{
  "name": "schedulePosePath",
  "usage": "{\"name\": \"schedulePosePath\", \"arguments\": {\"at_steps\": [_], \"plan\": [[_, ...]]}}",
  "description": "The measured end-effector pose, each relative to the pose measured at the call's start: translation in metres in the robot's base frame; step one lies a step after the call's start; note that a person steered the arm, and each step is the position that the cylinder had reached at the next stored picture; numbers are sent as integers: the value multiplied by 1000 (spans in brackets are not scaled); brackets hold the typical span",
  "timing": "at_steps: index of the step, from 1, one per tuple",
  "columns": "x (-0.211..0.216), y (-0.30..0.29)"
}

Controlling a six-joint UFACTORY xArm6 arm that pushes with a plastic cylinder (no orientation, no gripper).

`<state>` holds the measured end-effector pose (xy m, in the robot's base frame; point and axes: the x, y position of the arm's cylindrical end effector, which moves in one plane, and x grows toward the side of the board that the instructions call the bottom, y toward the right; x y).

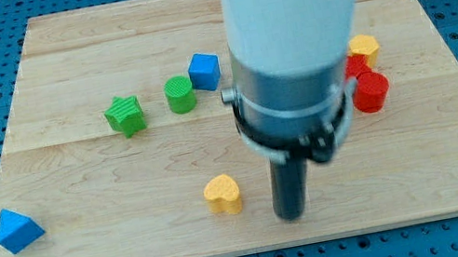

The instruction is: Move the yellow heart to the red star

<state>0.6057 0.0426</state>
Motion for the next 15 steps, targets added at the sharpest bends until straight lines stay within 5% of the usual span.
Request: {"name": "schedulePosePath", "arguments": {"at_steps": [1,2,4,15], "plan": [[13,-17],[-20,-77],[-31,-34],[-19,11]]}}
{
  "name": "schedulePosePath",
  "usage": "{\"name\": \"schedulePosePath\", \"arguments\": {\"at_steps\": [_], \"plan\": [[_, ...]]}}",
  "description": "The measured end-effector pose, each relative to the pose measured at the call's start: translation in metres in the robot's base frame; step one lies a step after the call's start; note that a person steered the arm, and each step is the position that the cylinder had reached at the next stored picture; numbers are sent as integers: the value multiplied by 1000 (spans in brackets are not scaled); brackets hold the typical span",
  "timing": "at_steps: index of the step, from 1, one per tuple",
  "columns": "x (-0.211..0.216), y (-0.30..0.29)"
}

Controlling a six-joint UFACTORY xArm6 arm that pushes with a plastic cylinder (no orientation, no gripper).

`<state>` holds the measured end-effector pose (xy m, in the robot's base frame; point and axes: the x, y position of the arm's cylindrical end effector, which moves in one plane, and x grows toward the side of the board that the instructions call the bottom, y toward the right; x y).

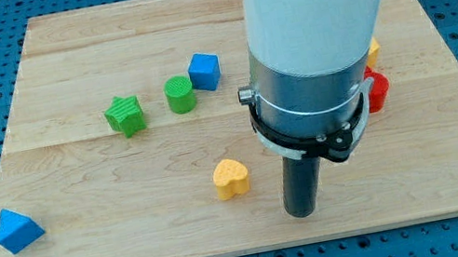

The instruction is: Move the yellow heart to the red star

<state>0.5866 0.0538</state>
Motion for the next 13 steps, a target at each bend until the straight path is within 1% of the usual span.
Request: {"name": "schedulePosePath", "arguments": {"at_steps": [1,2,3,4,5,6,7,8,9,10,11,12,13], "plan": [[3,-6],[0,-61],[-33,-59],[-57,-26],[-25,-54],[-16,-118],[-62,-49],[-95,35],[-72,4],[-76,-41],[-127,42],[-133,65],[-144,9]]}}
